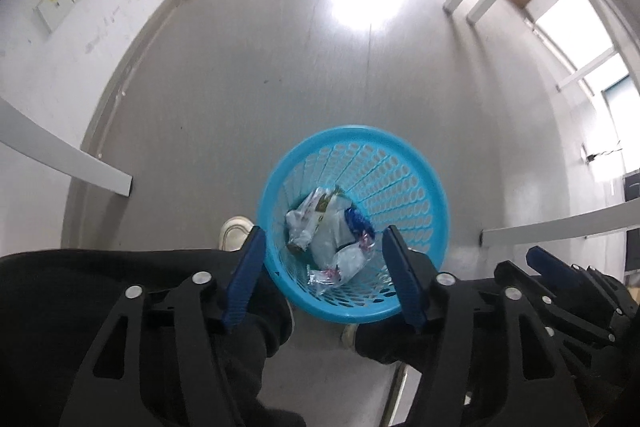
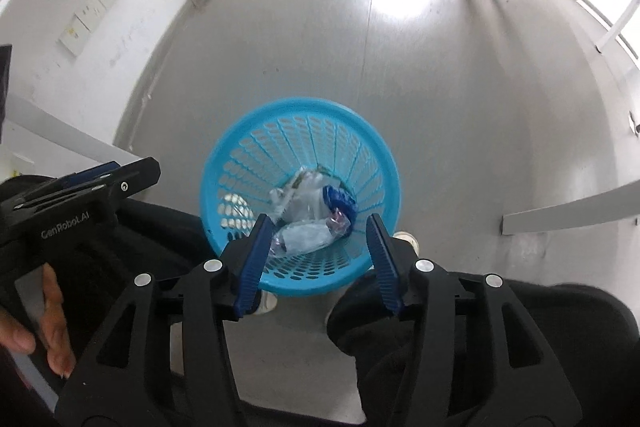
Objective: Collect trash
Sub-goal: 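Raise both open tools back toward the remaining trash on the table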
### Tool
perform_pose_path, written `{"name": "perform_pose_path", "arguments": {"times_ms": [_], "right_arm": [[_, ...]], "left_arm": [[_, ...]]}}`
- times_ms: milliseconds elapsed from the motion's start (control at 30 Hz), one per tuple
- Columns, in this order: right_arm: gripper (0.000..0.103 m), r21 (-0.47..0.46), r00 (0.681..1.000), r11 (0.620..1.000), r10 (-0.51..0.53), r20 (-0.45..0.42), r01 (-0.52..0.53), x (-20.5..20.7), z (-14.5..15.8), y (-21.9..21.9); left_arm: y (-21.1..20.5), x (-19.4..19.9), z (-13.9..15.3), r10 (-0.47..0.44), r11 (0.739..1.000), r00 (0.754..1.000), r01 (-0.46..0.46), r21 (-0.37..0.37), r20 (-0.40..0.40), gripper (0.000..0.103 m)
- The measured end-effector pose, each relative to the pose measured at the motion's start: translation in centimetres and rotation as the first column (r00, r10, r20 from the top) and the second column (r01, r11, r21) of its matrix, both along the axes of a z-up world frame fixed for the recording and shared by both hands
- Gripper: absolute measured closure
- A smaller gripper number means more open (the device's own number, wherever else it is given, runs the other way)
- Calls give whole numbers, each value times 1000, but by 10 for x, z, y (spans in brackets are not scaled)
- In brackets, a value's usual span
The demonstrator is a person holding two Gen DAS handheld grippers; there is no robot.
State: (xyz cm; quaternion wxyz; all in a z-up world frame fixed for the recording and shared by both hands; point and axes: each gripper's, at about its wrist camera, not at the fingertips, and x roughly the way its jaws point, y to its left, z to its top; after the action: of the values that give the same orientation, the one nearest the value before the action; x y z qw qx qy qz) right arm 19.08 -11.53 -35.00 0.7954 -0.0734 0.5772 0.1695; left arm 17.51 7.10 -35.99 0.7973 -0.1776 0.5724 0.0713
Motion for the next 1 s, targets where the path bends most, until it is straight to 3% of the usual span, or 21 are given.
{"name": "perform_pose_path", "arguments": {"times_ms": [100, 233, 333, 567, 733, 1000], "right_arm": [[50, 7, 998, 1000, 14, 62, -15, -13, 19, -6], [46, 37, 994, 999, 28, 105, -32, -31, 40, -14], [42, 61, 991, 997, 29, 130, -37, -46, 54, -22], [34, 104, 989, 994, 19, 146, -35, -72, 80, -41], [26, 140, 982, 989, 9, 187, -36, -89, 104, -57], [13, 211, 946, 977, -51, 320, -19, -124, 164, -87]], "left_arm": [[-4, -11, 15, -17, 999, 1000, 16, 36, 13, 37], [-15, -36, 47, -61, 993, 994, 51, 108, 92, 23], [-23, -53, 65, -94, 986, 987, 73, 150, 133, 21], [-31, -90, 96, -160, 975, 972, 128, 183, 173, 14], [-28, -119, 123, -140, 978, 962, 98, 183, 233, 11], [-42, -148, 183, -163, 974, 914, 89, 210, 371, 6]]}}
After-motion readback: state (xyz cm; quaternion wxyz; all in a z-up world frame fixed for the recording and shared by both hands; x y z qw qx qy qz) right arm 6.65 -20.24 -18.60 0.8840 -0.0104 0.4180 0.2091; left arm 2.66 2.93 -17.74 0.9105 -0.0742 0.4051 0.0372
